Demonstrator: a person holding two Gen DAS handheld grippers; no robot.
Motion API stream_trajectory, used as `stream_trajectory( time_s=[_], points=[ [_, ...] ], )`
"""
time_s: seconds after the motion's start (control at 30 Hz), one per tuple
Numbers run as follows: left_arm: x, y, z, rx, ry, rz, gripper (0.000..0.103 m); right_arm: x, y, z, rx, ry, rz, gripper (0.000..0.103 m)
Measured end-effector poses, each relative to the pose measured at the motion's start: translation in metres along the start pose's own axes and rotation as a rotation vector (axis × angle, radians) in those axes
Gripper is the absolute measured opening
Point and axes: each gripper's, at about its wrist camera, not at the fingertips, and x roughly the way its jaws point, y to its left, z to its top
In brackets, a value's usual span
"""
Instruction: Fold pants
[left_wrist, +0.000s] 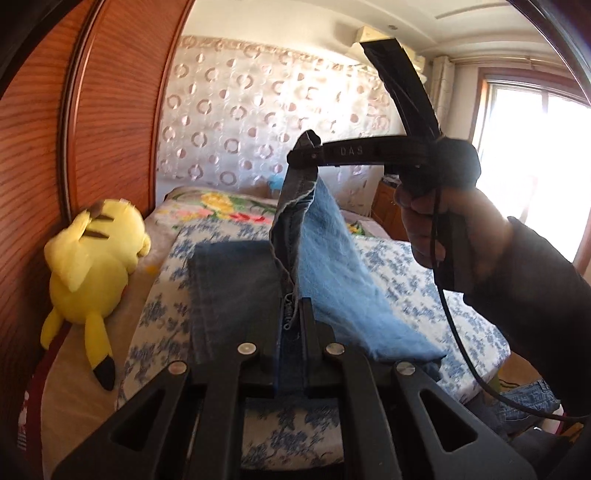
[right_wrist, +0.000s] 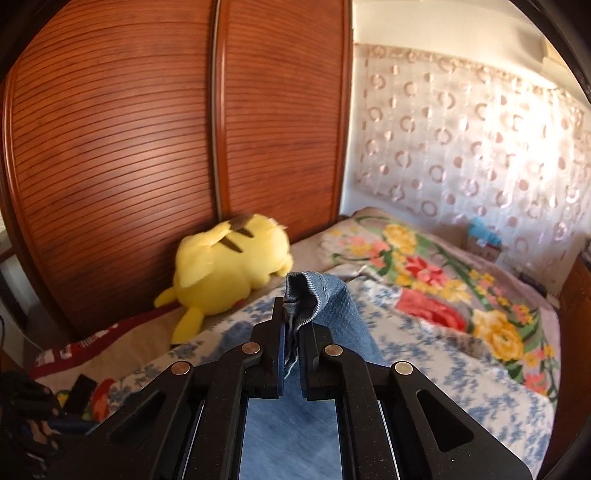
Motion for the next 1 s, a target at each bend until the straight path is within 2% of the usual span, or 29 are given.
stream_trajectory(
  time_s=[0.4, 0.43, 0.47, 0.5, 0.57, 0.67, 0.8, 1.0],
  points=[
    [0.016, 0.025, -0.036, -0.042, 0.094, 0.036, 0.004, 0.070, 0.039, -0.016, -0.038, 0.145, 0.038, 0.003],
    [0.018, 0.026, -0.037, -0.046, 0.103, 0.036, 0.004, 0.074, 0.040, -0.017, -0.035, 0.157, 0.048, 0.005],
    [0.020, 0.028, -0.039, -0.052, 0.112, 0.038, 0.005, 0.077, 0.041, -0.019, -0.027, 0.179, 0.075, 0.015],
    [0.021, 0.029, -0.040, -0.056, 0.116, 0.043, 0.006, 0.077, 0.042, -0.020, -0.023, 0.185, 0.094, 0.028],
    [0.022, 0.030, -0.041, -0.059, 0.117, 0.051, 0.007, 0.070, 0.043, -0.021, -0.033, 0.165, 0.090, 0.033],
    [0.021, 0.032, -0.041, -0.065, 0.115, 0.059, 0.010, 0.061, 0.040, -0.022, -0.019, 0.156, 0.097, 0.038],
    [0.018, 0.032, -0.039, -0.055, 0.110, 0.067, 0.014, 0.047, 0.033, -0.027, -0.032, 0.149, 0.059, 0.039],
    [0.015, 0.037, -0.034, -0.053, 0.100, 0.126, 0.019, 0.010, 0.003, -0.061, 0.031, 0.126, 0.020, 0.040]
  ],
)
